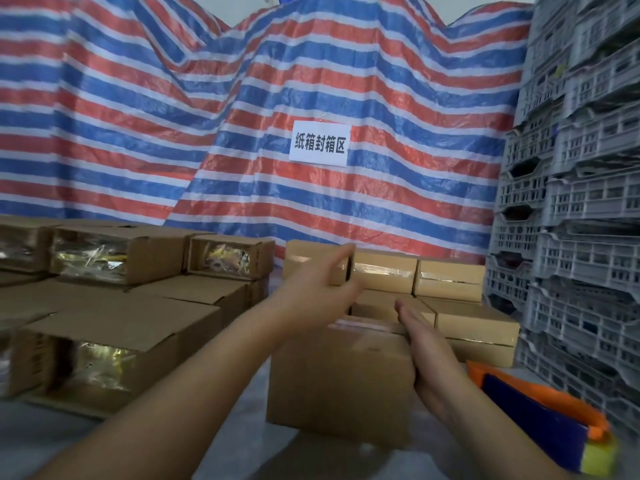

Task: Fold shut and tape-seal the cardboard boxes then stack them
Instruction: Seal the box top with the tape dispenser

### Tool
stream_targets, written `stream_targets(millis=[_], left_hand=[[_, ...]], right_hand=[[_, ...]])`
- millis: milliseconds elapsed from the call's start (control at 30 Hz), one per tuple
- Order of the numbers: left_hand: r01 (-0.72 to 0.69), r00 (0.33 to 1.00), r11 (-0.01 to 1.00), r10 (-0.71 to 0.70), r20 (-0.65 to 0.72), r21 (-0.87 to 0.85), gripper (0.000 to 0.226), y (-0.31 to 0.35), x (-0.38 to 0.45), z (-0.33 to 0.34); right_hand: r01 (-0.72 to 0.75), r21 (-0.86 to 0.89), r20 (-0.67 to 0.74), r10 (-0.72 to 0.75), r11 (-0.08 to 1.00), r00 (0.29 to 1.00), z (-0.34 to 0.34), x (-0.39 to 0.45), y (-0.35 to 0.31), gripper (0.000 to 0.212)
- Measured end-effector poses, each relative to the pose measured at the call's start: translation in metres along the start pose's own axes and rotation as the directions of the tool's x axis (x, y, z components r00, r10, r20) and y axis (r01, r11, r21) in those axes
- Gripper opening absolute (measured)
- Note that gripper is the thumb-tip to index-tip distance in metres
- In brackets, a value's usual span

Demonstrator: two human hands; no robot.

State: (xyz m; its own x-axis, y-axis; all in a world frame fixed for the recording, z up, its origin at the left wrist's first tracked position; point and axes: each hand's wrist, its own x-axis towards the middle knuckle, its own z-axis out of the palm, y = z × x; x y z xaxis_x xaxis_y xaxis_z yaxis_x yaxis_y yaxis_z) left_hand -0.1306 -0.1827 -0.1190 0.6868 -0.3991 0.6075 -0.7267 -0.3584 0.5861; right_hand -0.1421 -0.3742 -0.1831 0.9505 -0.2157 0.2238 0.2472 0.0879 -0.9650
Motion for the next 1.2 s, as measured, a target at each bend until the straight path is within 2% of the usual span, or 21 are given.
stream_targets(millis=[67, 100, 167, 200, 367, 467, 567, 633, 700, 767, 800, 867, 900, 967, 1033, 1133, 1200], left_hand=[[0.08, 0.988, 0.99, -0.094, -0.125, -0.115, 0.055, -0.021, -0.003, -0.011], [0.159, 0.974, 0.971, -0.184, -0.133, -0.177, 0.054, -0.032, -0.006, -0.01], [0.389, 0.899, 0.854, -0.433, -0.058, -0.346, 0.048, -0.054, -0.01, -0.001], [0.465, 0.857, 0.78, -0.515, -0.007, -0.418, 0.046, -0.063, -0.015, 0.006], [0.453, 0.823, 0.611, -0.566, 0.041, -0.649, 0.039, -0.076, -0.045, 0.022], [0.467, 0.8, 0.544, -0.596, 0.07, -0.697, 0.04, -0.071, -0.047, 0.024], [0.471, 0.814, 0.581, -0.575, 0.075, -0.663, 0.044, -0.062, -0.045, 0.021], [0.422, 0.861, 0.63, -0.505, 0.069, -0.652, 0.046, -0.07, -0.057, 0.015], [0.436, 0.87, 0.68, -0.486, 0.084, -0.59, 0.053, -0.077, -0.065, 0.009], [0.546, 0.825, 0.665, -0.533, 0.188, -0.51, 0.071, -0.072, -0.07, 0.011], [0.55, 0.824, 0.661, -0.53, 0.202, -0.511, 0.077, -0.071, -0.076, 0.012], [0.521, 0.834, 0.686, -0.536, 0.131, -0.509, 0.079, -0.07, -0.075, 0.013], [0.528, 0.827, 0.705, -0.553, 0.099, -0.473, 0.075, -0.067, -0.067, 0.014], [0.583, 0.793, 0.709, -0.603, 0.089, -0.396, 0.064, -0.063, -0.053, 0.007], [0.646, 0.757, 0.688, -0.632, 0.164, -0.332, 0.057, -0.064, -0.04, -0.006], [0.726, 0.687, 0.655, -0.68, 0.255, -0.208, 0.057, -0.077, -0.03, -0.023], [0.773, 0.63, 0.618, -0.727, 0.273, -0.14, 0.061, -0.089, -0.026, -0.024]], right_hand=[[-0.001, -0.005, -0.005, 0.001, 1.0, 1.0, 0.001, 0.0, 0.002, 0.048], [-0.002, -0.002, -0.007, 0.002, 1.0, 1.0, 0.001, 0.001, 0.003, 0.048], [-0.006, -0.004, -0.011, 0.006, 1.0, 1.0, -0.001, 0.003, 0.007, 0.049], [-0.001, 0.001, -0.008, 0.001, 1.0, 1.0, -0.001, 0.003, 0.008, 0.049], [-0.022, 0.021, -0.038, 0.023, 1.0, 0.999, 0.001, -0.002, 0.012, 0.053], [-0.177, 0.098, -0.071, 0.184, 0.979, 0.98, 0.004, -0.012, 0.012, 0.041], [-0.25, 0.085, -0.074, 0.257, 0.964, 0.964, 0.001, -0.018, 0.016, 0.043], [-0.243, 0.013, -0.05, 0.243, 0.97, 0.969, 0.002, -0.024, 0.018, 0.048], [-0.181, -0.06, -0.021, 0.18, 0.982, 0.983, -0.008, -0.026, 0.025, 0.069], [-0.065, -0.178, 0.081, 0.081, 0.982, 0.993, -0.012, -0.036, 0.029, 0.085], [-0.076, -0.187, 0.115, 0.098, 0.979, 0.988, -0.008, -0.042, 0.027, 0.086], [-0.084, -0.19, 0.06, 0.097, 0.978, 0.993, -0.005, -0.04, 0.023, 0.087], [-0.051, -0.253, 0.007, 0.054, 0.966, 0.999, -0.003, -0.032, 0.019, 0.088], [-0.05, -0.439, -0.04, 0.036, 0.897, 0.999, -0.001, -0.013, 0.006, 0.08], [-0.155, -0.498, -0.04, 0.156, 0.853, 0.987, -0.001, -0.003, -0.013, 0.07], [-0.304, -0.586, -0.062, 0.333, 0.751, 0.941, -0.006, 0.012, -0.024, 0.076], [-0.344, -0.612, -0.093, 0.367, 0.712, 0.926, -0.009, 0.022, -0.019, 0.076]])
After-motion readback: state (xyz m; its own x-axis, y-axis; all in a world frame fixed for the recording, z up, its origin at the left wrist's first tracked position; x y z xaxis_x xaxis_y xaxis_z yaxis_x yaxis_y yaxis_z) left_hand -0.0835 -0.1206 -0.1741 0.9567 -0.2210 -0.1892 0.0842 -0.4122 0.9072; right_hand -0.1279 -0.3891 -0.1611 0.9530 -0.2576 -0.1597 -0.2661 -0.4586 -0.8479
